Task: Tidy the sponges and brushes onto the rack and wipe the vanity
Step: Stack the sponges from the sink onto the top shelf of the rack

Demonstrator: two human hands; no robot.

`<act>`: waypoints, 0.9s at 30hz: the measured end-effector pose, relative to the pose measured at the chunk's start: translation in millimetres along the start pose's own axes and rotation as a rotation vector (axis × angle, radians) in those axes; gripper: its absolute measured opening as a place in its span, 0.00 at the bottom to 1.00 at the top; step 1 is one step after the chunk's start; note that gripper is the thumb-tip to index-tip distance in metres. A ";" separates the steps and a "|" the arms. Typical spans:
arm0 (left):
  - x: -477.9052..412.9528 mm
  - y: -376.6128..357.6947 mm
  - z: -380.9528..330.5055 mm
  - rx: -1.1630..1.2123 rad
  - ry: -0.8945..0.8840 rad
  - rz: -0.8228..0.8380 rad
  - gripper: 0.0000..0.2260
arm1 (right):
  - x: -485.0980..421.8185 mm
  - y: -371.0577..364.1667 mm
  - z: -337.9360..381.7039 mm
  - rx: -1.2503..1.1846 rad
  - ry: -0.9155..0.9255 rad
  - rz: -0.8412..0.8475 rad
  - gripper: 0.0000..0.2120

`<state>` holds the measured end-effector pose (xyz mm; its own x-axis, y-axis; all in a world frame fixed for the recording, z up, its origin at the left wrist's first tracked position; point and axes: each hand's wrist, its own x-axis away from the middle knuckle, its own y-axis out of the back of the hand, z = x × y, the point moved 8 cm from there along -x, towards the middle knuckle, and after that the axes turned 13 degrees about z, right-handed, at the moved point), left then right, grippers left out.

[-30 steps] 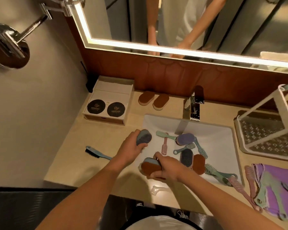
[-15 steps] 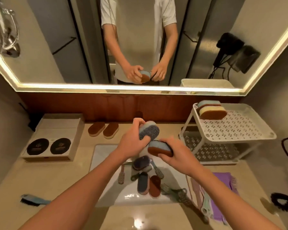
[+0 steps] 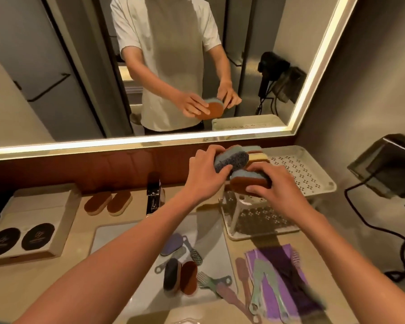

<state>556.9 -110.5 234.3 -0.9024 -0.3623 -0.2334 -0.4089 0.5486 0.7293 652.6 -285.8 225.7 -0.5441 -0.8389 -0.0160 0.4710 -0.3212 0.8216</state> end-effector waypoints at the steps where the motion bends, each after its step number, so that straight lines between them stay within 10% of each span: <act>1: -6.7 -9.1 -4.8 -0.035 0.008 0.013 0.17 | -0.9 4.0 -11.4 -0.018 -0.026 -0.008 0.22; 27: -48.6 -101.7 -20.4 -0.042 0.012 0.247 0.17 | -30.7 -16.9 -86.5 -0.171 -0.156 -0.042 0.22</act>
<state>645.2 -164.0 184.7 -0.9726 -0.2296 -0.0372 -0.1694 0.5896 0.7898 721.4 -292.6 163.1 -0.6606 -0.7490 0.0511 0.5488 -0.4353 0.7136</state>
